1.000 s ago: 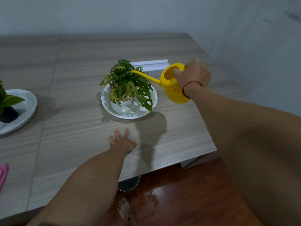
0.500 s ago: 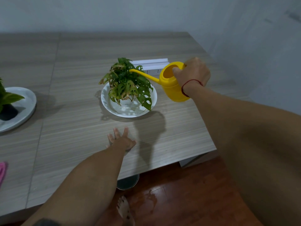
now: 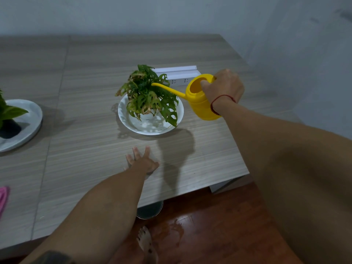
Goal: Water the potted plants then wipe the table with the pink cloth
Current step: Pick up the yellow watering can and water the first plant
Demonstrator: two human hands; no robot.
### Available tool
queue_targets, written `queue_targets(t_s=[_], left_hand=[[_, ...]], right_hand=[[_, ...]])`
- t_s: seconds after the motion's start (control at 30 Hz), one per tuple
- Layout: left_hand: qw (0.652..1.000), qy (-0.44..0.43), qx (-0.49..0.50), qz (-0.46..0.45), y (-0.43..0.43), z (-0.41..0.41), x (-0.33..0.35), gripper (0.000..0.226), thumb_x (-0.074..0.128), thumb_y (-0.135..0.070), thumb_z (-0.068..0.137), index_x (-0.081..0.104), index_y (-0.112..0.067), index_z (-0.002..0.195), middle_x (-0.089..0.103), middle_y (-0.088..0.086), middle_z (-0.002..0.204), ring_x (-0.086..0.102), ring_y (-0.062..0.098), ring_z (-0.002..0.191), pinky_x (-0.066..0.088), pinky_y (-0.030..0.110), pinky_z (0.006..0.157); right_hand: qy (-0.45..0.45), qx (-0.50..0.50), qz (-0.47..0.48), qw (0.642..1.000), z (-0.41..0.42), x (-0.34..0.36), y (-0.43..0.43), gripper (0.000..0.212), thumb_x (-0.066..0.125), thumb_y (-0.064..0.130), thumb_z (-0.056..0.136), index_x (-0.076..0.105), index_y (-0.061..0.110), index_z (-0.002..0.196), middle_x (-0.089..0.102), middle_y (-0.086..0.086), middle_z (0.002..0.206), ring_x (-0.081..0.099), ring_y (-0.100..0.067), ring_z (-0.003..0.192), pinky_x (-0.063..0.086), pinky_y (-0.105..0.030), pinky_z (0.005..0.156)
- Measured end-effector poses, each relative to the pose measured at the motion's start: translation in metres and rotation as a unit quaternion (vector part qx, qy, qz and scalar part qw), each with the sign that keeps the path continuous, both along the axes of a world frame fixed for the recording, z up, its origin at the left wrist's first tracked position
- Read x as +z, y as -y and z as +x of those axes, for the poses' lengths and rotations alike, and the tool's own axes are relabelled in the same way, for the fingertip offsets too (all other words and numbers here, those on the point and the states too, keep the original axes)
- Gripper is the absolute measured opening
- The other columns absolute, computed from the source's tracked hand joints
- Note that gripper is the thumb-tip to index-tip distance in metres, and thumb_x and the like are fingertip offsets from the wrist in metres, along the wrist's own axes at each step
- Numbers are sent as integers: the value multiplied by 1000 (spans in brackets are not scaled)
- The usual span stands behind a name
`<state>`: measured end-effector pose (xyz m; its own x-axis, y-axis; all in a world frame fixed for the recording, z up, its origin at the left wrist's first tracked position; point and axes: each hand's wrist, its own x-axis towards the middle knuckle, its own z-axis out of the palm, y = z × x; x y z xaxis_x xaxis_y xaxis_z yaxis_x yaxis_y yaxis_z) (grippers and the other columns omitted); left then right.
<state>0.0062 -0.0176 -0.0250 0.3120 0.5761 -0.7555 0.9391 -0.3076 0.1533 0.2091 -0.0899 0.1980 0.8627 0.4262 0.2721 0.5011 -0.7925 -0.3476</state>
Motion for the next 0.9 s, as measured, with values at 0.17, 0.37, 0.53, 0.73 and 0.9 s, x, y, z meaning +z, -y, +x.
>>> queue_targets(t_s=[0.17,0.37,0.53,0.73,0.9], left_hand=[[1000,4,-6,0,1,0,2,88,42,-62,95,-20,-38,153,-38,11,156,-27,34,148,-3,54,122],[1000,2,-4,3,-1,0,-1,89,43,-63,94,-19,-39,153,-37,10,156,-26,35,148,-1,55,122],[1000,-1,9,5,-1,2,-7,90,45,-66,91,-18,-43,152,-38,7,156,-26,37,147,-3,54,122],[1000,-8,-4,8,-4,1,-11,90,42,-67,92,-19,-41,152,-38,9,156,-27,35,147,-3,54,122],[1000,-6,-1,3,-4,1,-12,92,41,-70,90,-20,-41,152,-39,8,156,-28,33,147,-2,55,122]], right_hand=[[-2,4,-2,1000,-2,-2,1,38,61,45,77,70,12,95,69,-8,98,65,-30,91,41,-30,67],[-11,-1,-14,1000,-4,-11,4,38,61,44,79,70,13,99,69,-9,102,65,-31,95,47,-33,73],[5,-12,-5,1000,-1,-3,5,38,60,43,78,70,12,98,69,-11,104,65,-33,96,45,-33,71],[3,1,-8,1000,-2,-2,6,40,60,45,78,70,12,99,68,-11,104,64,-33,96,47,-33,73],[-6,-15,-22,1000,0,-12,11,41,58,45,79,69,11,99,68,-10,104,64,-32,97,48,-33,75]])
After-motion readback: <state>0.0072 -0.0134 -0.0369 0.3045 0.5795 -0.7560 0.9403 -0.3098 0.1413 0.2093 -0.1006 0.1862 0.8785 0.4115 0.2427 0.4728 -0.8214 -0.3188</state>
